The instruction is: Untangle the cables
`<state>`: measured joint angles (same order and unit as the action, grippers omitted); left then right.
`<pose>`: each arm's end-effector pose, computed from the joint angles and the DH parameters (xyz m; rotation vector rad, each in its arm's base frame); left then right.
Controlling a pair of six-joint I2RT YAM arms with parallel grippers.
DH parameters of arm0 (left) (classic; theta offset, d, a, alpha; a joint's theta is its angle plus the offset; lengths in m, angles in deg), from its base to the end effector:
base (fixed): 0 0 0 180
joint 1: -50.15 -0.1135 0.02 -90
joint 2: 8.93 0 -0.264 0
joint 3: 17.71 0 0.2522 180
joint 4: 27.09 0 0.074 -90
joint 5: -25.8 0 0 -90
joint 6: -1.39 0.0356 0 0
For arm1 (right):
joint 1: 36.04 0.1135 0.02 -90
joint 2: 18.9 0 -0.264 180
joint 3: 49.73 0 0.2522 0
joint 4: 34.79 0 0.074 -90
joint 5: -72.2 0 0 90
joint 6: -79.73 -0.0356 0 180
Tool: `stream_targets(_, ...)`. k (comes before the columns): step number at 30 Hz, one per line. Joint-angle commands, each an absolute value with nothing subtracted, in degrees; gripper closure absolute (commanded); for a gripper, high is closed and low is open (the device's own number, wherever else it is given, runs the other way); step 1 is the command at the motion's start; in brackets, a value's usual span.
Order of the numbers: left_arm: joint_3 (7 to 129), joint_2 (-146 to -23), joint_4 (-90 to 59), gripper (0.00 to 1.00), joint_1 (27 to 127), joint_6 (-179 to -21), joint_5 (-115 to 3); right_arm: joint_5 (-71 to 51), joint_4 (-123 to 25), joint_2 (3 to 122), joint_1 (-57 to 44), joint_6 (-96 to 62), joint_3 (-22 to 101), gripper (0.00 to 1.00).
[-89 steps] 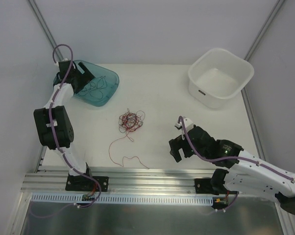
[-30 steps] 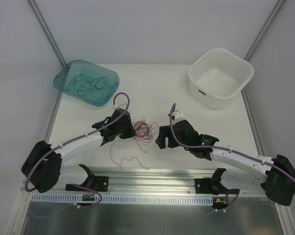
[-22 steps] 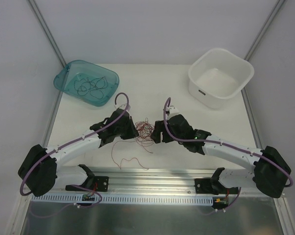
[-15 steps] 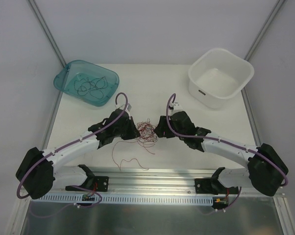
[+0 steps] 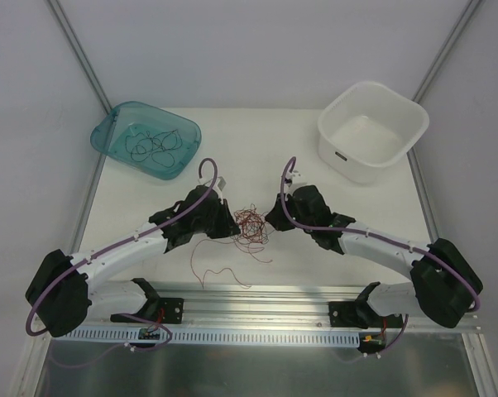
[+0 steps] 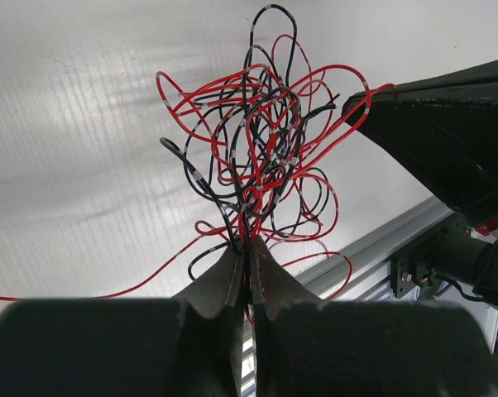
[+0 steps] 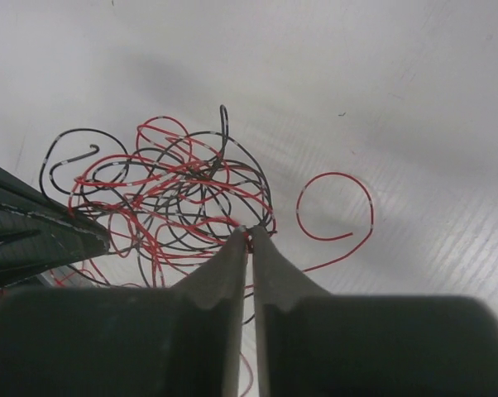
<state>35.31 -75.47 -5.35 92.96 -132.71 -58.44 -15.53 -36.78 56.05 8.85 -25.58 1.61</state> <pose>0.1806 -0.1721 0.2335 0.0348 2.3518 -0.9231 0.1983 0.1996 0.2201 -0.5586 2.0136 0.6957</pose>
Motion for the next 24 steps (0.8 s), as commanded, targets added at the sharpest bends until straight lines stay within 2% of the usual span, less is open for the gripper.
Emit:
stream_targets(1,35.95,-74.50,-5.25,1.00,93.40,-131.77,-59.80,-15.15,-35.45,53.53,8.61,-23.28,0.68,0.97)
stream_targets(2,36.12,-74.41,-4.90,1.00,93.40,-131.68,-60.85,-15.68,-36.93,51.95,8.53,-22.93,0.42,0.99)
stream_targets(7,36.91,-74.58,-1.74,1.00,92.52,-132.03,-67.18,-21.21,-44.23,44.48,7.30,-20.20,-0.20,0.99)
stream_targets(14,36.04,-74.85,0.11,1.00,84.10,-132.65,-67.54,-28.95,-61.54,28.49,1.76,-16.77,1.64,0.99)
stream_targets(19,35.42,-74.32,0.38,1.00,78.64,-132.30,-66.31,-35.02,-73.30,18.47,-3.85,-14.32,8.91,0.99)
stream_targets(24,38.31,-75.20,0.99,1.00,74.15,-130.19,-65.25,-36.51,-80.53,17.04,-7.73,-10.98,20.52,0.99)
